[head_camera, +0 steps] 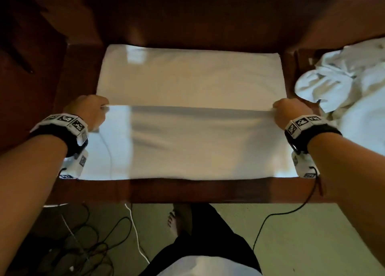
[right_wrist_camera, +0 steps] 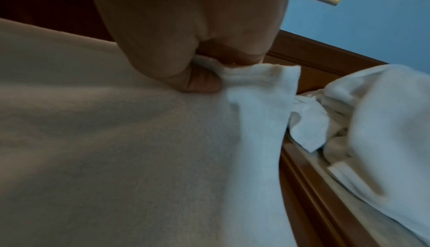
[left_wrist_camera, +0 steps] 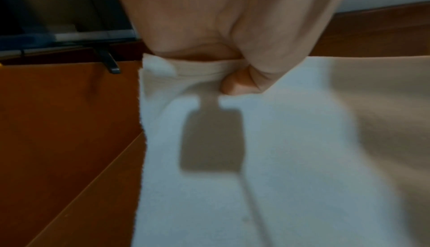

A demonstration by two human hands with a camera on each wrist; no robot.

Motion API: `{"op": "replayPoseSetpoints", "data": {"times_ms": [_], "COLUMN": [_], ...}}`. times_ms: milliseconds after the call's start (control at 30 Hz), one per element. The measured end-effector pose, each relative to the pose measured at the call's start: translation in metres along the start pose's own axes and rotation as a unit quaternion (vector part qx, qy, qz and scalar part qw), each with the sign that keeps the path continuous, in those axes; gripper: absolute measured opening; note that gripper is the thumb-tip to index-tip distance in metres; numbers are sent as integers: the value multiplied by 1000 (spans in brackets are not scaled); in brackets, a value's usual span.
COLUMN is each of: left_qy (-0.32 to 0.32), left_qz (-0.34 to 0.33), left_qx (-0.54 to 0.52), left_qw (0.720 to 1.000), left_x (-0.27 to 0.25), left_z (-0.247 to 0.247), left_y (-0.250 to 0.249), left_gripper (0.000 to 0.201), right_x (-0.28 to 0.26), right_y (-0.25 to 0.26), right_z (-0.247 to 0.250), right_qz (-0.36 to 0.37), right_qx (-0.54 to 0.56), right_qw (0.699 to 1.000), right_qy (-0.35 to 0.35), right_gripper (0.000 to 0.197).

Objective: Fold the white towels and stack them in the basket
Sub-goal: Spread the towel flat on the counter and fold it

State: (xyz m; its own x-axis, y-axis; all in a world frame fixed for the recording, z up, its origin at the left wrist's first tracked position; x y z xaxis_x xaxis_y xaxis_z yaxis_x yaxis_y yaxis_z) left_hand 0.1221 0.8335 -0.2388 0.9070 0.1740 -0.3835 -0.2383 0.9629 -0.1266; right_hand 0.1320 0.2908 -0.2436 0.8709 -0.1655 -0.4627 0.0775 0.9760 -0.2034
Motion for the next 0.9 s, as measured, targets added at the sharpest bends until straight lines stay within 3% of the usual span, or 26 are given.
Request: {"op": "replayPoseSetpoints", "data": {"times_ms": [100,167,233,400,533,667,733,800,900], "left_qy": [-40,-67,-53,-5,0,2,-3,7,16], "left_qz": [-21,-43,-62,-54,-50,-38,-74,-131,-158], "left_qx": [13,33,25,6,21,9,-8,7,41], "left_qw": [999,996,996,999,999,999,997,991,986], "left_x": [16,13,0,-67,-114,-126,-126,-128,-131], "left_z": [-5,-24,-64,-164,-186,-182,-179,-188,-205], "left_y": [-14,-21,-24,-5,8,0,-29,-64,-85], "left_gripper": [9,43,63,69,75,83,84,84,85], "right_x": [21,19,6,-35,-70,-83,-92,-110,-135], "right_y": [6,8,16,46,41,48,83,140,204], "right_z": [0,-9,-33,-130,-164,-157,-139,-126,-141], "right_qz": [10,12,34,88,106,83,111,191,277], "right_qx": [-2,35,93,104,82,103,121,110,62], "right_qw": [999,990,978,987,988,987,979,962,949], "right_qy": [-46,-135,-184,-88,-80,-86,-122,-159,-137], "right_gripper": [31,40,47,70,73,76,75,73,72]}}
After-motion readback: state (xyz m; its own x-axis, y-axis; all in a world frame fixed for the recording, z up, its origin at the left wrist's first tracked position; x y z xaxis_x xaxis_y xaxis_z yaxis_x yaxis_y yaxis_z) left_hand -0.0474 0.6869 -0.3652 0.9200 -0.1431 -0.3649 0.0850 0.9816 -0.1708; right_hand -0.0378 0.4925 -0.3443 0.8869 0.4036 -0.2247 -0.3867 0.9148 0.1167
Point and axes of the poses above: each hand's wrist, its own x-axis towards the middle knuckle, its own z-axis out of the back of the hand, y = z × x, the point moved 10 cm from there along x, towards the middle knuckle, and after that the axes turned 4 degrees about -x, right-handed, at the moved point
